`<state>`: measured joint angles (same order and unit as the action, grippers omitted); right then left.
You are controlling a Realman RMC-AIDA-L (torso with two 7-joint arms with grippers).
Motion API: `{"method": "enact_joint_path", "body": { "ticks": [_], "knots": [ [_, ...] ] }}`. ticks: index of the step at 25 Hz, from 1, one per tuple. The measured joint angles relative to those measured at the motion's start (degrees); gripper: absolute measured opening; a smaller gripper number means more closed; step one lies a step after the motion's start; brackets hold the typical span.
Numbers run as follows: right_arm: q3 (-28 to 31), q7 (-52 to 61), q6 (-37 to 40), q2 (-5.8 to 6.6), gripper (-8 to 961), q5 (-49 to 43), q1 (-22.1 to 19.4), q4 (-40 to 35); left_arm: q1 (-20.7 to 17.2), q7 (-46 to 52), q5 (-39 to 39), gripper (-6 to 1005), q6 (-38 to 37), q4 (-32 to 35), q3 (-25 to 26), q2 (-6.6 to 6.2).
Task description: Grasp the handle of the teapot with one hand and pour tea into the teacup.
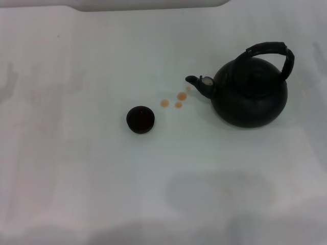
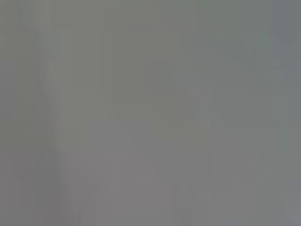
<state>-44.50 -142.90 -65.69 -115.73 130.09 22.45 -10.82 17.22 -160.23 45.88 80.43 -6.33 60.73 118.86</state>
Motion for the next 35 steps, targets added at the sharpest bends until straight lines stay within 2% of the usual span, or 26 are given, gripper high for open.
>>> {"method": "enact_joint_path", "body": {
  "ticks": [7,13,35],
  "knots": [
    [0.71,-3.51,4.26,-0.01,635,5.23,0.28,2.20,0.00,0.00,0.00,887,-0.05,0.00,0.00,0.20],
    [4.92,-3.70,4.65,0.20,634,5.62,-0.28,4.36,0.09,0.00,0.14,887,-1.29,-0.23,0.00,0.17],
    [5.22,-3.84,4.75,0.42,634,5.71,-0.47,4.07,2.18,-0.07,1.14,888,-5.21,-0.56,-0.05,0.31]
  ]
}}
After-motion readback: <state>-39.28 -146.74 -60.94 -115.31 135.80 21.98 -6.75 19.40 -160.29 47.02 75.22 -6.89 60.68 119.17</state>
